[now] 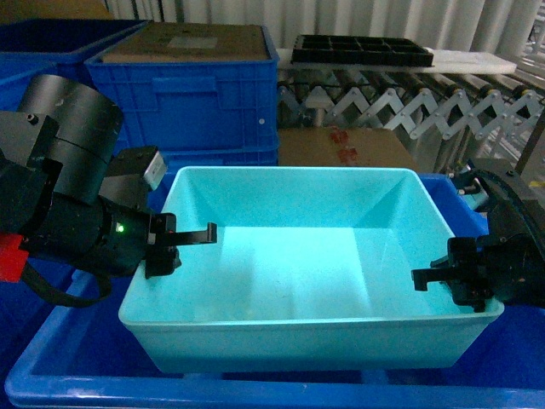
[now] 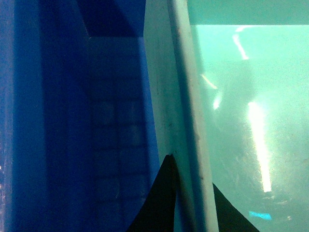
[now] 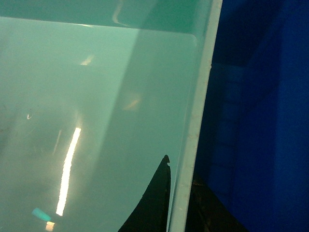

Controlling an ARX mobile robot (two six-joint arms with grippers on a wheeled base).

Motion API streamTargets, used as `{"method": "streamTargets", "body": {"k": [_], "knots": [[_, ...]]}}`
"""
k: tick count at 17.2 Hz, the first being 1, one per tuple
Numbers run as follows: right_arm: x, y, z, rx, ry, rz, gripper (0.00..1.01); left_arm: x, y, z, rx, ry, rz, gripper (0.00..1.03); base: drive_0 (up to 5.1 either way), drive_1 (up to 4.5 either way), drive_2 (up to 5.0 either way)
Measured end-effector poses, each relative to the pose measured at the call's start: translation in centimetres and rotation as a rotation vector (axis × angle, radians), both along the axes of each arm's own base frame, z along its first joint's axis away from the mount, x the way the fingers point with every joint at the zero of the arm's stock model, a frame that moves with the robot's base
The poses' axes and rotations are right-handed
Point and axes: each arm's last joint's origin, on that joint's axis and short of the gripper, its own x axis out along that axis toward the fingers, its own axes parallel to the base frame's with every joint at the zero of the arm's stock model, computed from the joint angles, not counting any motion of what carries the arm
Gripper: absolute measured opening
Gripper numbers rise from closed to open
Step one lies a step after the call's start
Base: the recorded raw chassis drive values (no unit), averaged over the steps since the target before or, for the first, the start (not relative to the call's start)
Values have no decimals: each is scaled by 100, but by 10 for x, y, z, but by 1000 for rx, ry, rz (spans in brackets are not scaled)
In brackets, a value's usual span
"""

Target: Stack blue boxes stably on right

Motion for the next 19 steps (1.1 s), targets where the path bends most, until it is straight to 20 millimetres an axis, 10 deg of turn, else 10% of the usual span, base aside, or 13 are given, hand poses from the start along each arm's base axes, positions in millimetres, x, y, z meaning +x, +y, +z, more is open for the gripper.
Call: {"method": "streamTargets", "body": {"k": [13,19], "knots": [[0,0,0,0,0,0,7,0,0,0,0,0,0,5,0,0,0],[0,3,1,-66,-24,59,62,4,-4,5,4,-31,-45,61,0,0,0]]}}
